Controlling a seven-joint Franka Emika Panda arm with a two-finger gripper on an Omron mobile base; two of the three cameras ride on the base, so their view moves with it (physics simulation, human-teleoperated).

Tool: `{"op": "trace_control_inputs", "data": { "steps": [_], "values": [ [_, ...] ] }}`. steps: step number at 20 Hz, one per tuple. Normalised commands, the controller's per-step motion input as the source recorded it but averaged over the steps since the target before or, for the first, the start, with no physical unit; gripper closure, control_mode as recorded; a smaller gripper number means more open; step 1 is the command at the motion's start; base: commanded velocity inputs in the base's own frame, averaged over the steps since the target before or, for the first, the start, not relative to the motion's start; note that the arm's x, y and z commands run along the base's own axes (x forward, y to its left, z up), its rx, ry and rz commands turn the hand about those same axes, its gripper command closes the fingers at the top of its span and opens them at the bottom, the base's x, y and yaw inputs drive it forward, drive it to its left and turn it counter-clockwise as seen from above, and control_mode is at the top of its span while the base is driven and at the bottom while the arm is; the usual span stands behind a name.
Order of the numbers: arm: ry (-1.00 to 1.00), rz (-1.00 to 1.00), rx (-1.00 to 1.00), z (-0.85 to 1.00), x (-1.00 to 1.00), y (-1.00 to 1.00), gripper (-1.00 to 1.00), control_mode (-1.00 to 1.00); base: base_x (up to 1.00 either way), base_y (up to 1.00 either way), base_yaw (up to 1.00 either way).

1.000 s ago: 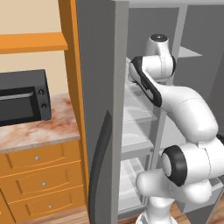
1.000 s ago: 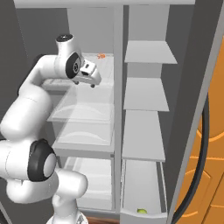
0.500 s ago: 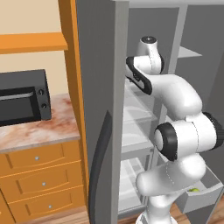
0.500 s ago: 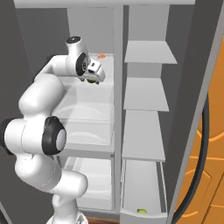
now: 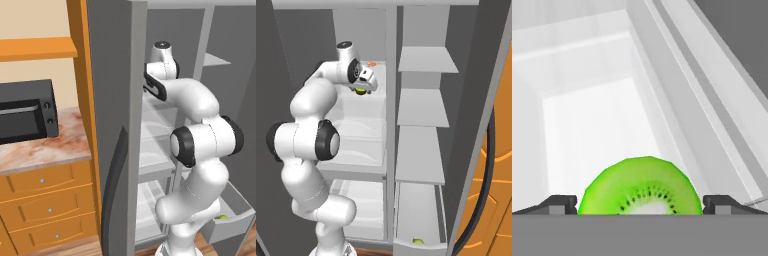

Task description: Take the pear and kiwi from the fridge shelf and place them in the freezer drawer to begin freezing them.

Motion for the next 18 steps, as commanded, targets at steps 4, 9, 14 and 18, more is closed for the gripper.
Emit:
{"op": "trace_control_inputs", "data": {
  "steps": [4, 9, 14, 18],
  "values": [
    [0.0, 0.0, 0.0, -0.23, 0.4, 0.0, -1.0, -1.0, 0.0, 0.0, 0.0],
    [0.01, 0.0, 0.0, -0.34, 0.05, 0.0, 1.0, -1.0, 0.0, 0.0, 0.0],
    [0.03, 0.0, 0.0, -0.14, -0.03, 0.0, 1.0, -1.0, 0.0, 0.0, 0.0],
    [0.01, 0.0, 0.0, 0.0, -0.05, 0.0, 1.0, -1.0, 0.0, 0.0, 0.0]
  ]
}}
